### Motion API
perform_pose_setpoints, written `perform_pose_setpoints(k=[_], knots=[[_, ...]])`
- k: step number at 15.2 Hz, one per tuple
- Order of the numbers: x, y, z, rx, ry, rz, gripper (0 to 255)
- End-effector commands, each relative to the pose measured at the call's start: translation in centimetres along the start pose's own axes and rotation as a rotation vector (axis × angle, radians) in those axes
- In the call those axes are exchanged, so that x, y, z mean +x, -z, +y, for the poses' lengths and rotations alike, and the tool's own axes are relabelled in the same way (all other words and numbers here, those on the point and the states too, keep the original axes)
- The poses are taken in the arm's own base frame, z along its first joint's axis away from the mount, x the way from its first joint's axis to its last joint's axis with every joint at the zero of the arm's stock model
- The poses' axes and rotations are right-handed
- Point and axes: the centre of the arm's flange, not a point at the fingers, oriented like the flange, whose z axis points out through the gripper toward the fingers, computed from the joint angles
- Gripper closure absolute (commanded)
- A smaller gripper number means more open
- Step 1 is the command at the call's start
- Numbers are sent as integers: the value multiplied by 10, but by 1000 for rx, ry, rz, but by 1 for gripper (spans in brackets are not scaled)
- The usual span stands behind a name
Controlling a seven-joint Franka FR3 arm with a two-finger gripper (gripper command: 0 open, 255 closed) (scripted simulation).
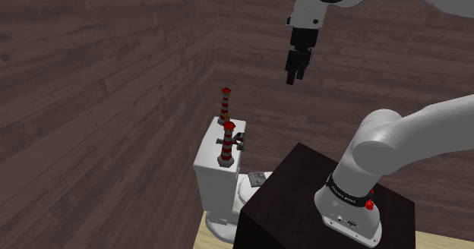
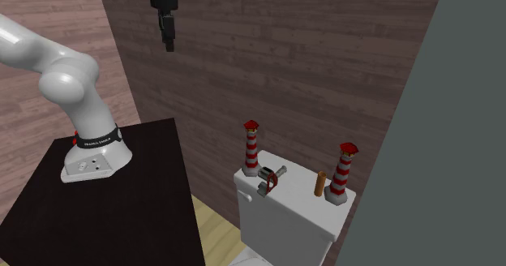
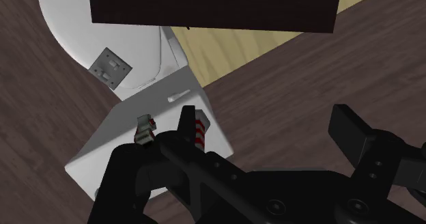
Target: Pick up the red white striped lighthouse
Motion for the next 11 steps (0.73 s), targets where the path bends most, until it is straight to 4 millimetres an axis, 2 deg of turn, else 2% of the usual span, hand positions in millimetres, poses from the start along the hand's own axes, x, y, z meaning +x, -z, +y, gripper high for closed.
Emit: perform_pose_setpoints(k=[1,11], knots=[[0,0,0,0,0,0,0],[67,-104,-17,-128,-48,107,0]])
